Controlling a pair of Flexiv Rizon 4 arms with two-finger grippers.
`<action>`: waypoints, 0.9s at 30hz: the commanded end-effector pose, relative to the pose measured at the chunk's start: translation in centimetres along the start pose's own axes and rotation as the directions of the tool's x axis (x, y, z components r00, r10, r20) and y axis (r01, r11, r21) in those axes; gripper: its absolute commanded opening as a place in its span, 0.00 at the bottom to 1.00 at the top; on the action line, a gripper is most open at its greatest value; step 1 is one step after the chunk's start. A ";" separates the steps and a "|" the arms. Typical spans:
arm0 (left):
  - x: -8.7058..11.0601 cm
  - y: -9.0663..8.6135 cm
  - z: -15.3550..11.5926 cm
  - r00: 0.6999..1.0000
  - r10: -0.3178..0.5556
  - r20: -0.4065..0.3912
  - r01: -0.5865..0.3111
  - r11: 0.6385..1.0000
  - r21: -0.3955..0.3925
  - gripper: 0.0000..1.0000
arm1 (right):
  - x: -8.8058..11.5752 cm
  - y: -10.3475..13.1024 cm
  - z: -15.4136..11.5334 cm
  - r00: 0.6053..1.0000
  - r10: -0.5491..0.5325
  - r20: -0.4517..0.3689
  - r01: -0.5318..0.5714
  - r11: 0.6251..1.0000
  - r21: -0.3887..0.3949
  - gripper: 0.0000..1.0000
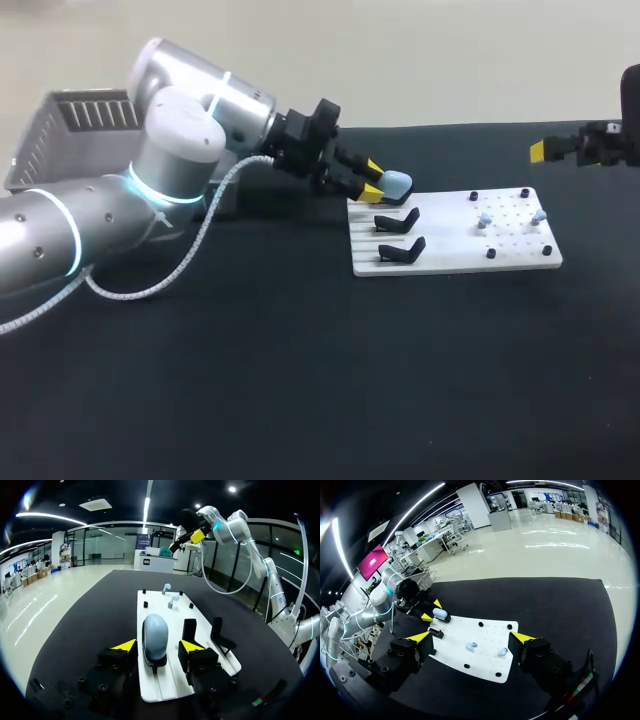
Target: Pick up each earbud case from the left stands, insert the matching earbuds, close the lid, and place the case in the box.
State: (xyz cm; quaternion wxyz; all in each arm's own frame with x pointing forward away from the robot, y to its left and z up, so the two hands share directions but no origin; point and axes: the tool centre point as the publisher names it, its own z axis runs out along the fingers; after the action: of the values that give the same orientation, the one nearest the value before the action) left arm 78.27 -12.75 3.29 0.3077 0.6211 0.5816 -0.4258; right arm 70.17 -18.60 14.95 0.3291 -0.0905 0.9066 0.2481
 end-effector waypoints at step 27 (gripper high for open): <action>0.2 0.8 0.9 1.000 0.015 -0.005 -0.014 1.000 0.011 0.58 | 0.0 0.0 0.0 1.000 -0.001 0.000 0.001 1.000 0.001 1.00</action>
State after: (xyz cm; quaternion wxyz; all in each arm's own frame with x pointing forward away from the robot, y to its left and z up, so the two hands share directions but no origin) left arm 78.42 -13.36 2.81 0.3079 0.6263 0.5782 -0.4226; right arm 70.17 -18.60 14.95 0.3291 -0.0905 0.9066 0.2481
